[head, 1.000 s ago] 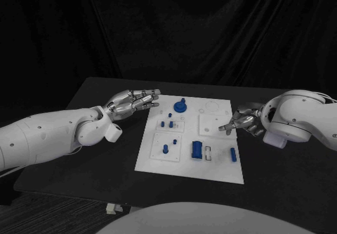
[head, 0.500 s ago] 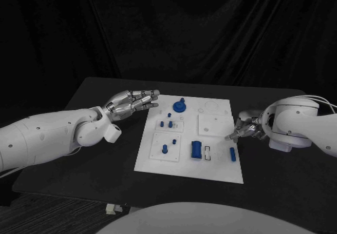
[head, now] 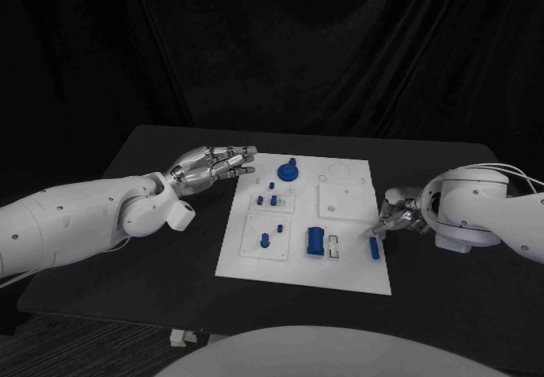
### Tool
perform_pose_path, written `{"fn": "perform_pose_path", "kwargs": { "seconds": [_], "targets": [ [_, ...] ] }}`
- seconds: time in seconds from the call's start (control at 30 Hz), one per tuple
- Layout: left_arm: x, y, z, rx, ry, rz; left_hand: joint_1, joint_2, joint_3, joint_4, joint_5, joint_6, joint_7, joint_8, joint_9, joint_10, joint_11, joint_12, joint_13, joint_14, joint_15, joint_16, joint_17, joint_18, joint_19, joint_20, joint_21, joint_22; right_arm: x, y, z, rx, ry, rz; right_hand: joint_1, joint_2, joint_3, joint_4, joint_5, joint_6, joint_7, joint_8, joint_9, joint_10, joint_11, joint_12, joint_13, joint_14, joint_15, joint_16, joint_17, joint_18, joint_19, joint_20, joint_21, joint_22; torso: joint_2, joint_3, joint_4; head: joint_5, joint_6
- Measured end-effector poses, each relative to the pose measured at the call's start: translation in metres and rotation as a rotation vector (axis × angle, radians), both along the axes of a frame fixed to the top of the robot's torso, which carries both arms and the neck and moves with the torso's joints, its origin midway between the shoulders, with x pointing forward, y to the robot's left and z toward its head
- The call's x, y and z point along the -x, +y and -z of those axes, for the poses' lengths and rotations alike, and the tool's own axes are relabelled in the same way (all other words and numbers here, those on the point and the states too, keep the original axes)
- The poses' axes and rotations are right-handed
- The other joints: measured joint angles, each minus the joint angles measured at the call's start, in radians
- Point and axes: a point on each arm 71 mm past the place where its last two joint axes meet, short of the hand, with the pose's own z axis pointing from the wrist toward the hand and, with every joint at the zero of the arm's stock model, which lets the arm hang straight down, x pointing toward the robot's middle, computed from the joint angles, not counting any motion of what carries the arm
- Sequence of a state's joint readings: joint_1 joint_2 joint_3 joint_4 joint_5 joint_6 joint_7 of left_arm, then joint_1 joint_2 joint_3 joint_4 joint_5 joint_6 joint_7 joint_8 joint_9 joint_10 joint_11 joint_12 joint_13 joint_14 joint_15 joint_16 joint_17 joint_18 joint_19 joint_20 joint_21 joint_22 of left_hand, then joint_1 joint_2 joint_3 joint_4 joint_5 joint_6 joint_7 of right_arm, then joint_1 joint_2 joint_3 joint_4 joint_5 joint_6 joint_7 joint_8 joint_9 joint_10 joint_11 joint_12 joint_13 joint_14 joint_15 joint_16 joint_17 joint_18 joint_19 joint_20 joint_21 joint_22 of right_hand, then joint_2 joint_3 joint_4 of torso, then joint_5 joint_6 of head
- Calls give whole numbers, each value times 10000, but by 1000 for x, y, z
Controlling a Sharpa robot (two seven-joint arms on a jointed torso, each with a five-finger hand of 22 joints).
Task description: Assemble the parts on the task board
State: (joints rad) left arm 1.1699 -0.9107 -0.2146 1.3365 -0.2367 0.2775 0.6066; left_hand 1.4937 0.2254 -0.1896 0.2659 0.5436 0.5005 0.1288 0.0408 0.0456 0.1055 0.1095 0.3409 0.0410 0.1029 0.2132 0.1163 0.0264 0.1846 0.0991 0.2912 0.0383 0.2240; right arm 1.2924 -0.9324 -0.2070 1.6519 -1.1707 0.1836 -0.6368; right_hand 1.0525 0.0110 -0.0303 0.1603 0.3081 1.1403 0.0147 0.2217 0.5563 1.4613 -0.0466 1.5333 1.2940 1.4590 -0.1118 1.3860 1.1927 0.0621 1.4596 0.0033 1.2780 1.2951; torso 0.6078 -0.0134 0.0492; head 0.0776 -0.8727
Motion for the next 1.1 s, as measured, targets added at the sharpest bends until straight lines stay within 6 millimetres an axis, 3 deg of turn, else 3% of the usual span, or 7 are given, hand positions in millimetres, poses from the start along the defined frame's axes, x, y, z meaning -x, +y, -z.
{"fn": "perform_pose_path", "kwargs": {
  "seconds": [0.4, 0.47, 0.77, 0.83, 0.9, 0.93, 1.1],
  "targets": [
    [0, 0, 0, -11, 20, 7, 0, 0, 0, 0, 1, 0, 0, 0, 0, 0, 0, 0, 0, 1, 1, 0, 0, 0, 0, 0, 0, 0, 2, 1, 6, 101, 96, -84, 2, 1, 1, -3, 20, 17, -16, -20, -185, 0, 0, -1, 0, 0, 0, -8, -118, 1, 0, -1, 0, 0, 4, 4, -4, -50, 0],
    [0, 0, 0, -8, 23, 15, 0, 0, 0, 0, 1, 0, 0, 0, 0, 0, 0, 0, 0, 33, 32, 0, 0, 1, 0, 0, 0, 0, 3, 1, 9, 120, 134, -86, 3, 1, 3, -6, 251, 17, -16, -69, -256, 0, 0, -7, 0, 0, 0, -17, -160, 1, 0, 0, -1, 0, 4, 4, -2, -51, 0],
    [0, 1, 0, -15, 37, 13, 0, 0, 0, 0, 1, 0, 0, 0, 0, 0, 0, 0, 0, 33, 32, 0, 0, 0, 0, 0, 0, 0, 5, 2, 18, 180, 290, -91, 121, 117, 153, -157, 405, 13, -13, -157, -386, 0, 0, -124, 0, 1, 1, -240, -304, 2, 0, 0, -4, 0, 3, 5, 0, -36, 0],
    [0, 1, 1, -17, 41, 12, 0, 0, 0, 0, 2, 0, 0, 0, 0, 0, 0, 0, 0, 33, 32, 0, 0, 0, 0, 0, 0, 0, 5, 3, 19, 187, 314, -99, 122, 117, 154, -158, 406, -74, 73, -157, -386, 0, 0, -124, 0, 1, 1, -240, -382, 1, 0, 0, -76, 0, 3, 5, 0, -35, 0],
    [0, 1, 1, -17, 47, 16, 0, 0, 0, 0, 2, 0, 0, 0, 0, 0, 1, 0, 0, 32, 32, 0, 0, 0, 0, 0, 0, 0, 5, 3, 20, 196, 328, -103, 123, 116, 344, -348, 432, -75, 73, -229, -385, 0, 1, -309, 0, 1, 2, -241, -459, 2, 0, 0, -100, 0, 4, 5, 0, -35, 0],
    [0, 1, 1, -17, 49, 18, 0, 0, 0, 0, 2, 0, 0, 0, 0, 0, 0, 0, 0, 33, 32, 0, 0, 0, 0, 0, 0, -1, 5, 3, 21, 200, 330, -102, 124, 116, 345, -349, 675, -75, 73, -279, -393, 0, 1, -354, 0, 2, 3, -342, -553, 3, -1, 1, -235, 0, 5, 5, 0, -40, 0],
    [1, 0, 1, -12, 62, 33, 0, 0, 0, 0, 2, 0, 0, 0, 0, 0, 0, 0, 0, 33, 32, 1, 0, 0, 0, 0, 0, 0, 4, 4, 22, 214, 333, -100, 126, 115, 526, -529, 944, -76, 75, -285, -381, 0, 2, -393, 0, 34, 38, -385, -698, 2, -1, 1, -447, 0, 7, 5, 5, -46, 0]
  ]
}}
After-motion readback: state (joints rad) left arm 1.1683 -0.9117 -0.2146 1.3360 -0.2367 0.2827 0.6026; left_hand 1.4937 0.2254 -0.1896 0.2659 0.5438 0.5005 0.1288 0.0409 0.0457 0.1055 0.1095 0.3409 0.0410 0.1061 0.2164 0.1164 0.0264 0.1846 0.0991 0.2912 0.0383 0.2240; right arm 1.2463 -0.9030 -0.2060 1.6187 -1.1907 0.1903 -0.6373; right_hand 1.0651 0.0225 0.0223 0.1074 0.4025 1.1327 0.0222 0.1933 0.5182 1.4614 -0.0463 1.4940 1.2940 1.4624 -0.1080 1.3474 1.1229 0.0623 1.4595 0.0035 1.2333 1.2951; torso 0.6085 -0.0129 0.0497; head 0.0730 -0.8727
